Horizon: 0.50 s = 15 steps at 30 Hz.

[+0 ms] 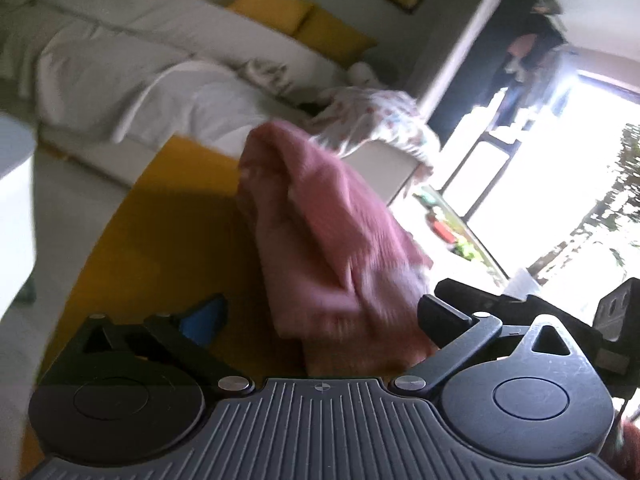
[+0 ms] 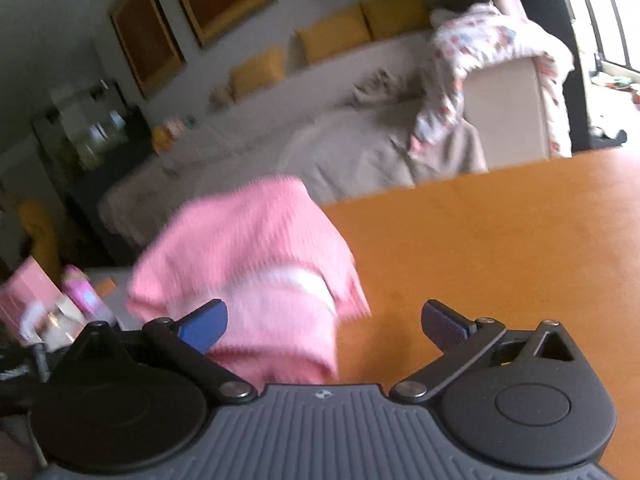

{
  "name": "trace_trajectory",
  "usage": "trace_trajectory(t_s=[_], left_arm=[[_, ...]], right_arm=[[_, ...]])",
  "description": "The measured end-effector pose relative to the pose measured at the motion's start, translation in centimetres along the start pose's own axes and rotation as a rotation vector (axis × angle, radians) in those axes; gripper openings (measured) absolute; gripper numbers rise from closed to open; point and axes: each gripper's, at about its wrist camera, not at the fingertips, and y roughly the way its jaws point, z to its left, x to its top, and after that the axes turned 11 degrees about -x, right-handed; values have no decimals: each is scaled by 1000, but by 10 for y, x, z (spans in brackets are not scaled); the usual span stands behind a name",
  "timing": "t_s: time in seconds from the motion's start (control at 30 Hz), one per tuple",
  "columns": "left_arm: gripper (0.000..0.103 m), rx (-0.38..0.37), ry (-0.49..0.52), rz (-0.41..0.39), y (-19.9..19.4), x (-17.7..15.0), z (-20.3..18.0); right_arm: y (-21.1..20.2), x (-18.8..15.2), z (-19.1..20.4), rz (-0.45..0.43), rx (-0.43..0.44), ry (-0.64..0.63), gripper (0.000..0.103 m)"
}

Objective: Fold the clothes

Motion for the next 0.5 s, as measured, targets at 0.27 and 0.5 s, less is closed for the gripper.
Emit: trace_trajectory(t_s=[0.27,0.5], left_arm=[[103,271,61,-6,-28,-39,-48],[103,413,199,110,-14,-53,-81]], right_arm=[[-41,-26,-15,34,-81,-61,103],[-48,-30,-22,38,-142,-109,103]])
